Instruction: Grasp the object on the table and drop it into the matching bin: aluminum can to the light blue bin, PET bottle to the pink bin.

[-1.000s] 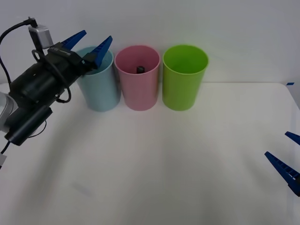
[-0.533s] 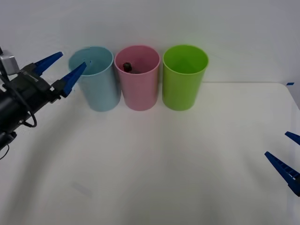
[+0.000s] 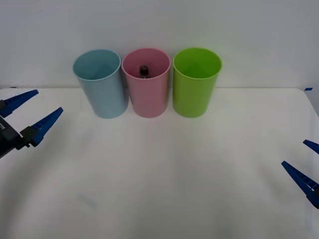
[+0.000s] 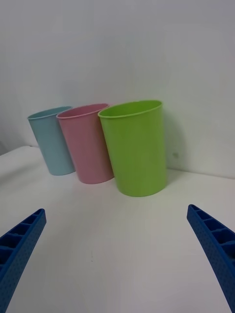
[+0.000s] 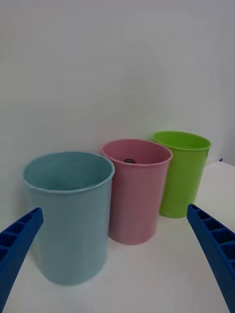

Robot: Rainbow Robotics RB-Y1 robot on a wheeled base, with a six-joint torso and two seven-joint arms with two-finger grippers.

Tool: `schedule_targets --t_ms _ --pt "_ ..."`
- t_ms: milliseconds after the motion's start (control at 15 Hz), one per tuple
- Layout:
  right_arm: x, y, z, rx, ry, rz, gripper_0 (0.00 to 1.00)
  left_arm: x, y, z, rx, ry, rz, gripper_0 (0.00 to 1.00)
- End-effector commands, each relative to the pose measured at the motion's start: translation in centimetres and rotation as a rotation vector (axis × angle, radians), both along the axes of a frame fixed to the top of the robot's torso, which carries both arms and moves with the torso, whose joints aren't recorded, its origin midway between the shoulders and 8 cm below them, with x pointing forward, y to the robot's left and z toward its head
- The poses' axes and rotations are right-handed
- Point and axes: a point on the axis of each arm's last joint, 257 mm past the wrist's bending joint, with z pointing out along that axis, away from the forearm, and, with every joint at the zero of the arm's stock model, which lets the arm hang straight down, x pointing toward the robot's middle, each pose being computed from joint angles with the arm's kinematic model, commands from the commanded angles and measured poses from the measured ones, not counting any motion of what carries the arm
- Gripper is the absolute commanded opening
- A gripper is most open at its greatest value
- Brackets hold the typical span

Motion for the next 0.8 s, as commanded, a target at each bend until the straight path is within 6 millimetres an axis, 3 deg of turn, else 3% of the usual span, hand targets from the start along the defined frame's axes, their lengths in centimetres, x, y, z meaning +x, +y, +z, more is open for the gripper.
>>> schedule_targets --t_ms 67,267,800 --pt "0.0 0.0 0.0 0.000 0.000 0.000 1.00 -2.5 1.3 -2.0 0.048 0.034 -0.012 1.00" --pt "0.0 0.0 0.0 0.000 0.000 0.000 1.00 -5.3 2.7 -3.9 0.107 0.083 -0.034 1.00" --pt "0.0 0.0 0.0 0.000 0.000 0.000 1.00 -9.9 6.5 -8.4 0.240 0.202 0.005 1.00"
